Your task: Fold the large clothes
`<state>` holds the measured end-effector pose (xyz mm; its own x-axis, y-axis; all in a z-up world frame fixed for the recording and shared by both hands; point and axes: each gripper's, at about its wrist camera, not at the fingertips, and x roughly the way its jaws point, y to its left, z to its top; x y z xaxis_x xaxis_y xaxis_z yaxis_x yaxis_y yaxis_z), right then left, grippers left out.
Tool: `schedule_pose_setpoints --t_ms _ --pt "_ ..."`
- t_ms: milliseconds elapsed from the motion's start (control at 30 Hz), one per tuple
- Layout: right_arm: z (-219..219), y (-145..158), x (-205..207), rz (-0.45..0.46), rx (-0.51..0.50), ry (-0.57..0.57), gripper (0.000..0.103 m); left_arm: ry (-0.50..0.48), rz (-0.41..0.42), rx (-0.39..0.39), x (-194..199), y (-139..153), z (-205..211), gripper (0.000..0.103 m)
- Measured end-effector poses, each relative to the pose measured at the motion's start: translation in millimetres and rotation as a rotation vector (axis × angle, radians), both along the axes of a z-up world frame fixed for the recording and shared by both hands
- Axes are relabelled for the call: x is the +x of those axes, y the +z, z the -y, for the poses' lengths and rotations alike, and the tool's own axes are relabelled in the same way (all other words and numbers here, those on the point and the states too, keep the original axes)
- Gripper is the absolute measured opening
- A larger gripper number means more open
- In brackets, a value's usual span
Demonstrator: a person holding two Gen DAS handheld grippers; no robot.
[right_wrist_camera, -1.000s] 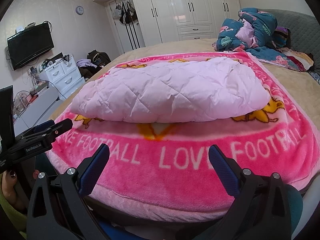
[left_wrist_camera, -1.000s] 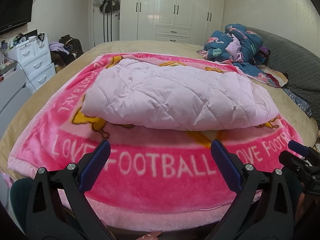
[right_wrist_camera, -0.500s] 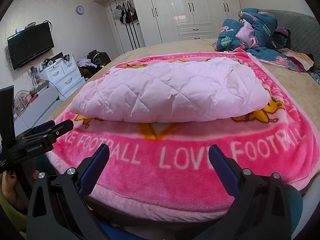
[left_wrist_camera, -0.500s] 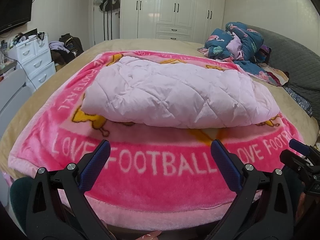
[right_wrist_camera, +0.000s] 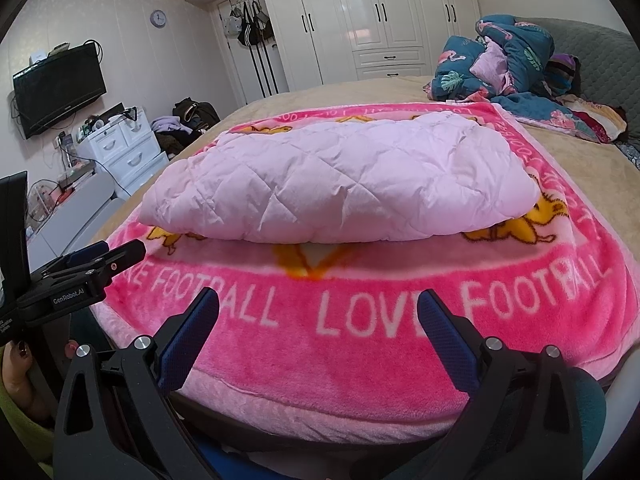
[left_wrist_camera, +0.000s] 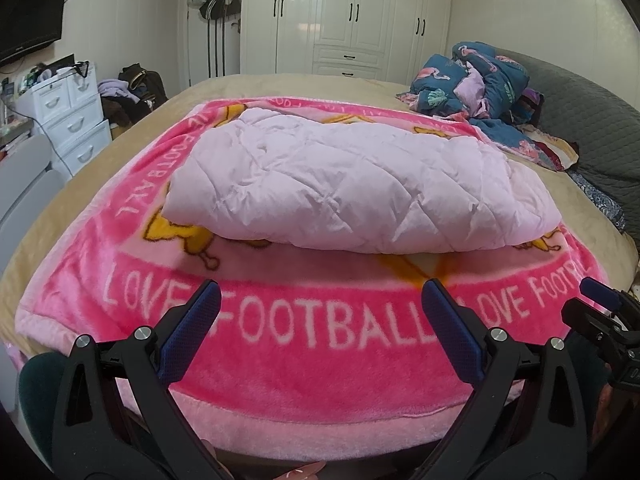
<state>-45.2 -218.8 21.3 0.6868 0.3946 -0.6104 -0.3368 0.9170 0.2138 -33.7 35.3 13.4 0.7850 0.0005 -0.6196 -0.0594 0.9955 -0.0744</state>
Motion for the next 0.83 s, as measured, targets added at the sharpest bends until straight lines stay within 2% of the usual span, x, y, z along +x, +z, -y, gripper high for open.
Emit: schedule_pose_setpoints --t_ms 333,567,633,733,767,833 --pt "4.0 -2.5 1.8 -0.007 0.002 -0.011 0.099 0.011 -0.04 -0.044 6.4 -9.8 -10.6 0.094" --pt "22.9 -1.3 2.9 0.0 0.01 -0.069 0.099 0.083 -0.065 -0.042 18.9 -14.8 -32.1 0.094" --pt "47.5 0.5 4.7 0.015 0.021 -0.139 0.099 0.123 -0.08 -0.075 27.0 -15.3 -53.6 0.094" --pt "99.8 -1.6 9.4 0.013 0.022 -0.282 0.099 0.222 -0.098 -0.113 45.7 -9.8 -110.5 0.094" --pt "121.4 -4.1 10.8 0.008 0.014 -0.343 0.099 0.248 -0.101 -0.101 51.5 -7.8 -127.0 0.094" --pt "186.5 -15.8 8.7 -0.011 -0.008 -0.542 0.099 0.363 -0.115 -0.037 69.6 -5.2 -178.4 0.094"
